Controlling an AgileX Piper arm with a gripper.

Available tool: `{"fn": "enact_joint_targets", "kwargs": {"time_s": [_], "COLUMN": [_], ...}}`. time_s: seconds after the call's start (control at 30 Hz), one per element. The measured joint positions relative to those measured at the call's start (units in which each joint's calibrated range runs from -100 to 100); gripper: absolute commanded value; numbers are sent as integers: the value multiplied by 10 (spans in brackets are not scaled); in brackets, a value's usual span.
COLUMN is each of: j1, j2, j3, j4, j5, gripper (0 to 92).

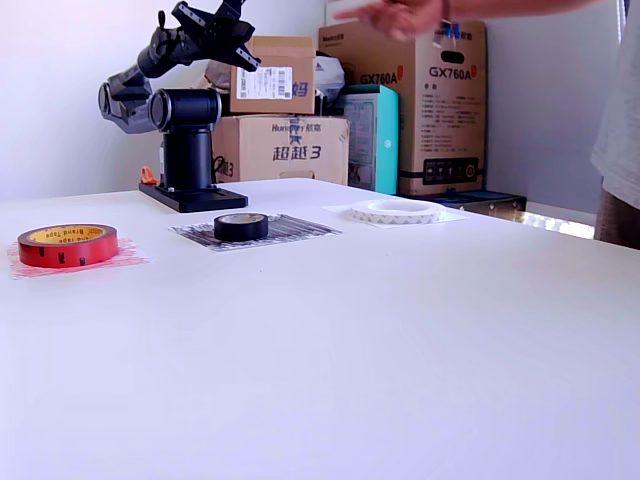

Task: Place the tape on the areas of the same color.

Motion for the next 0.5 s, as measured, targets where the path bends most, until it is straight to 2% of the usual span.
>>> {"fn": "enact_joint_targets", "kwargs": {"time_s": [0.23,0.5], "j1": [0,0], "j2": [0,0], "j3": [56,65], "j4": [-130,-187], "j5": [0,0], "gripper": [0,0]}}
